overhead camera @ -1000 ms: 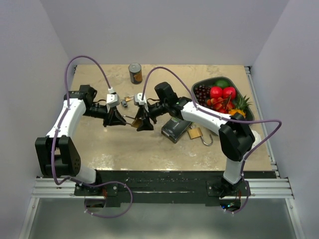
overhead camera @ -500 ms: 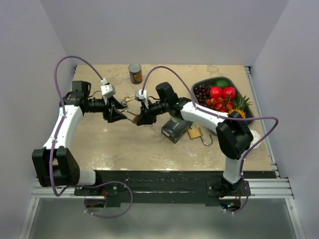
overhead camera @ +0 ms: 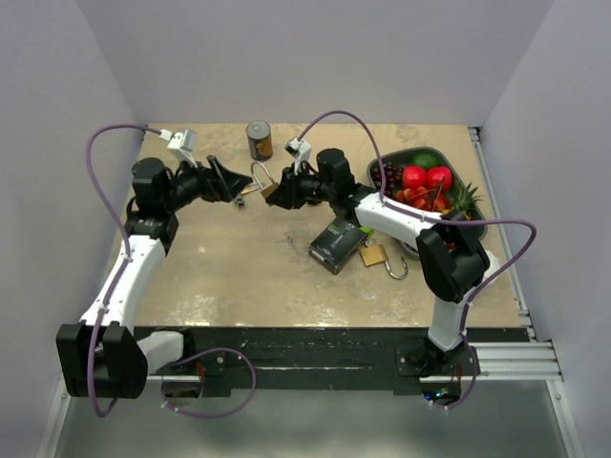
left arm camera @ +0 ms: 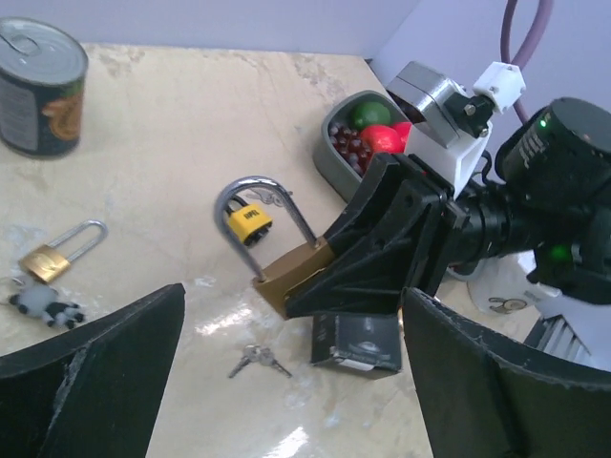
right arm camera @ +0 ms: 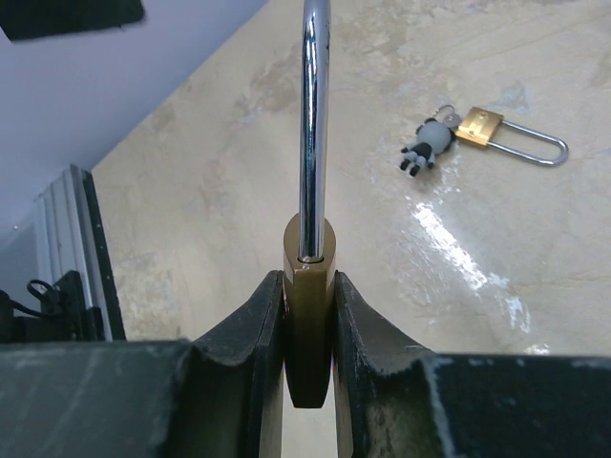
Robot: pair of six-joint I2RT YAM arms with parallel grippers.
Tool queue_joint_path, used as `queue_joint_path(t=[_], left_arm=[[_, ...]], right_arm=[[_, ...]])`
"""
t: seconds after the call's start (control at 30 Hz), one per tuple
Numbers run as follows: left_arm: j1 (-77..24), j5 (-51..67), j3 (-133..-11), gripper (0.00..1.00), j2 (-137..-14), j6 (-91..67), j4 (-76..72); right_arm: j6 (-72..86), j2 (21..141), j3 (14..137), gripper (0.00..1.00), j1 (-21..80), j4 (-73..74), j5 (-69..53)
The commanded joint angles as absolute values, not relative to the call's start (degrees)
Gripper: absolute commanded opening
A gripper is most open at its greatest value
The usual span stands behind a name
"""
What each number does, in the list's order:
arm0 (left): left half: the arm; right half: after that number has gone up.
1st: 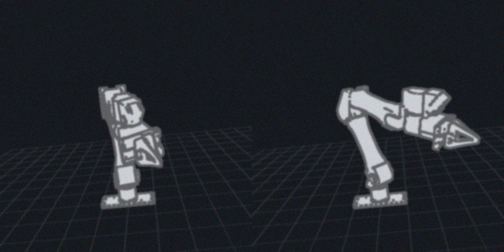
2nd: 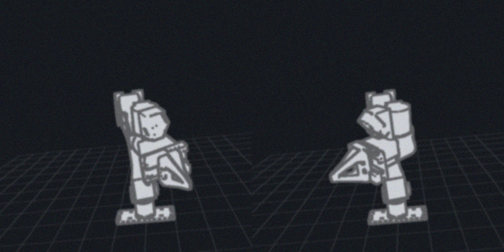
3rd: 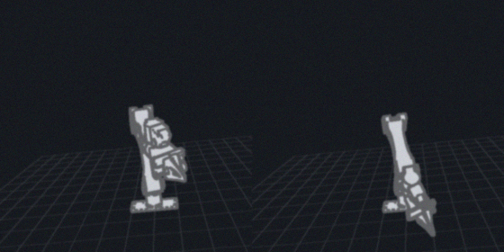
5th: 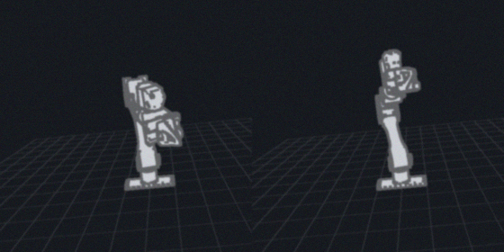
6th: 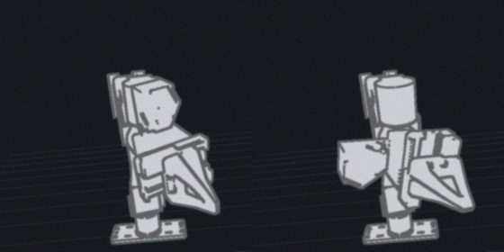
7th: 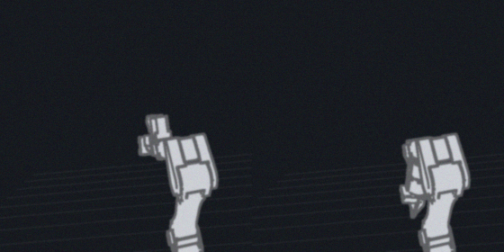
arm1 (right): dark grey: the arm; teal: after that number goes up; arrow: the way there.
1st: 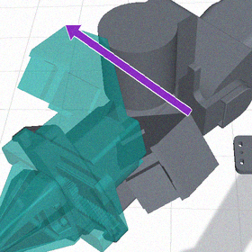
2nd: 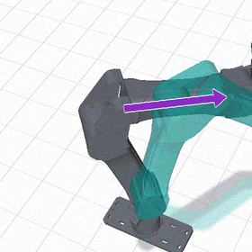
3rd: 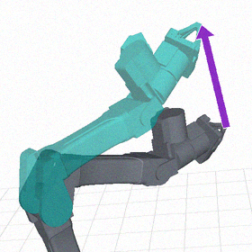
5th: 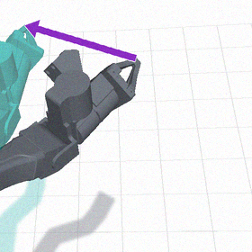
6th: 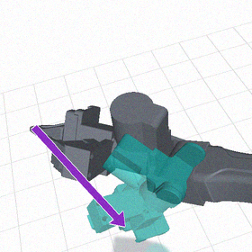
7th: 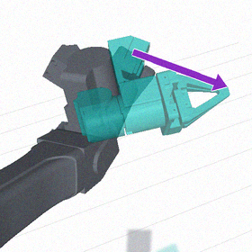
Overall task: Lock with the key
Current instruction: Place the lock at the center of the board.
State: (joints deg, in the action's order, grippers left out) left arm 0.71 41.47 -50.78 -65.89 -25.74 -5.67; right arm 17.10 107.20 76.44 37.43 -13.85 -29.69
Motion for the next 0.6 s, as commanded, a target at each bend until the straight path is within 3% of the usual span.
queue_joint_path(t=[0.0, 0.2, 0.57], left_arm=[[-5.5, 27.1, -54.6, 0.99, -67.8, -36.3, -4.7], [-8.5, 20.8, -55.6, 0.99, -69.8, -38.9, -0.7], [-10.1, 22.2, -54.2, 0.73, -72.0, -41.0, -0.7]], right_arm=[[22.8, 103.4, 78.7, 0.0, 40.0, -23.0, -27.0], [23.2, 102.2, 79.0, 0.0, 42.0, -25.2, -21.5], [25.2, 102.0, 78.7, 0.0, 43.8, -28.3, -16.6]])
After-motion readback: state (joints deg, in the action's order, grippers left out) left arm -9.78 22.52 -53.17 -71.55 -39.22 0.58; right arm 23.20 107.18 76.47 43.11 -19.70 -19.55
